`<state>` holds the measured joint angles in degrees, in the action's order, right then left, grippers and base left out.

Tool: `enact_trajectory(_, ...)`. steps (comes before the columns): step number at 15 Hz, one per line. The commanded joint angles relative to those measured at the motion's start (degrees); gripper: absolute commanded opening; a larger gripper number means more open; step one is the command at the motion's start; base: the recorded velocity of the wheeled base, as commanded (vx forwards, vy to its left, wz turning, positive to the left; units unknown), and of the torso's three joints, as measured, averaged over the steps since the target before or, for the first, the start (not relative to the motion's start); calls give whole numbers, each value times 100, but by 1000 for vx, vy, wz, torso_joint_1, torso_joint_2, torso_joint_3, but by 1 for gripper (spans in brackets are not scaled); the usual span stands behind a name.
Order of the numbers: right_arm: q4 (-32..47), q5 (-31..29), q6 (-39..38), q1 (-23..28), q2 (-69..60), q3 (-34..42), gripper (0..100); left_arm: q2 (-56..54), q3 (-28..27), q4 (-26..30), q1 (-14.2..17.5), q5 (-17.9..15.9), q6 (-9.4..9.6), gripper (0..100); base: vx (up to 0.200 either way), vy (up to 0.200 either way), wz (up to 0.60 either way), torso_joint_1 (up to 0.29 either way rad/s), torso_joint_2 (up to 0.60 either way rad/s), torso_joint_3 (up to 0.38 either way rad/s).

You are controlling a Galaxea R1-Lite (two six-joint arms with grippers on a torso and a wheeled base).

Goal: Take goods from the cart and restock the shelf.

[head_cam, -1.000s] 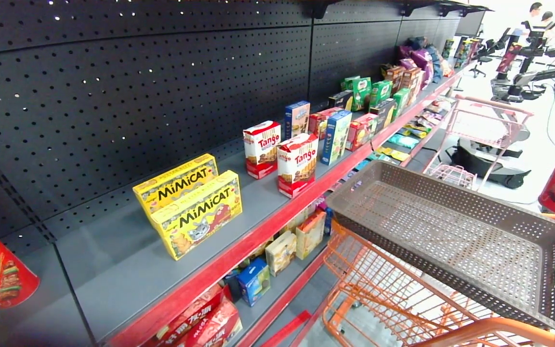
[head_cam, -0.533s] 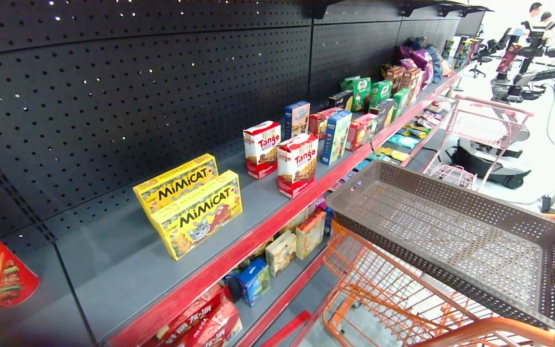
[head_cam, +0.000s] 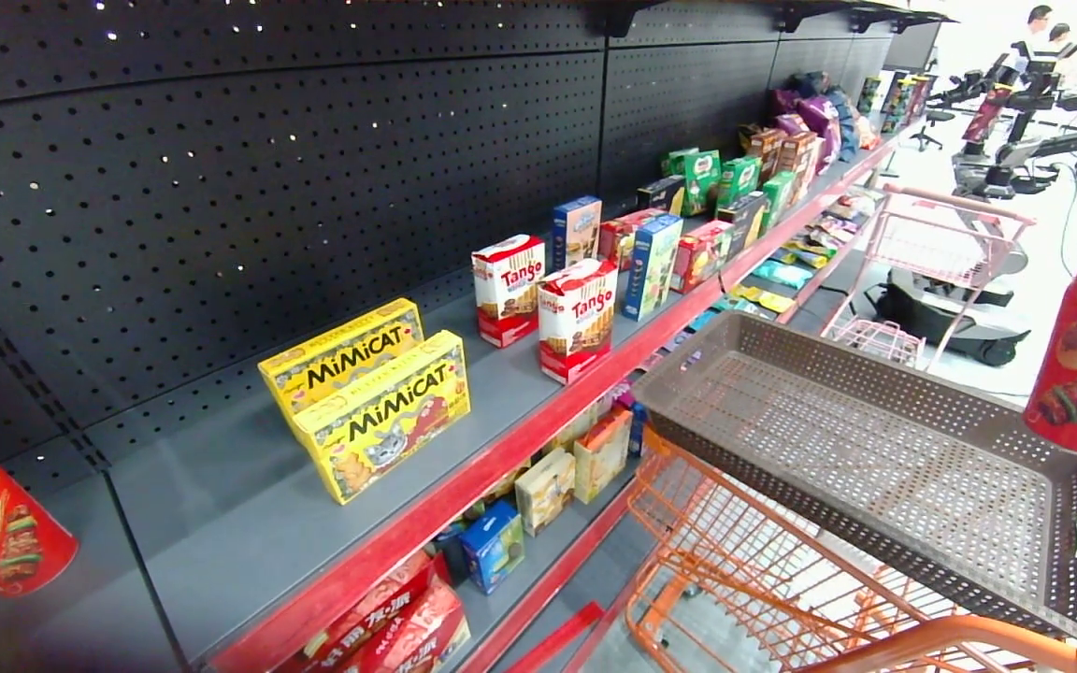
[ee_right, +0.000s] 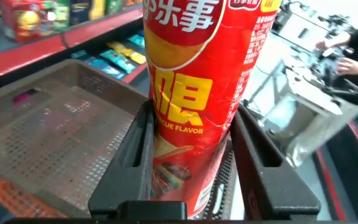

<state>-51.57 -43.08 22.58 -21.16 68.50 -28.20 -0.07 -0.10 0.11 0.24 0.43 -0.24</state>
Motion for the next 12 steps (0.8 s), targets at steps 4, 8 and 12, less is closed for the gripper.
enact_trajectory(4,-73,2,98,-186,199,-107,0,7,1,-2,2,1,-2,100,0,0,450,1,1,-1)
enact_trajectory(8,-82,2,168,-213,164,-116,0,7,1,-2,2,1,16,100,0,0,600,5,2,4)
enact_trajectory(12,-82,2,203,-266,102,-98,0,7,1,-2,2,1,-11,100,0,0,300,1,2,1)
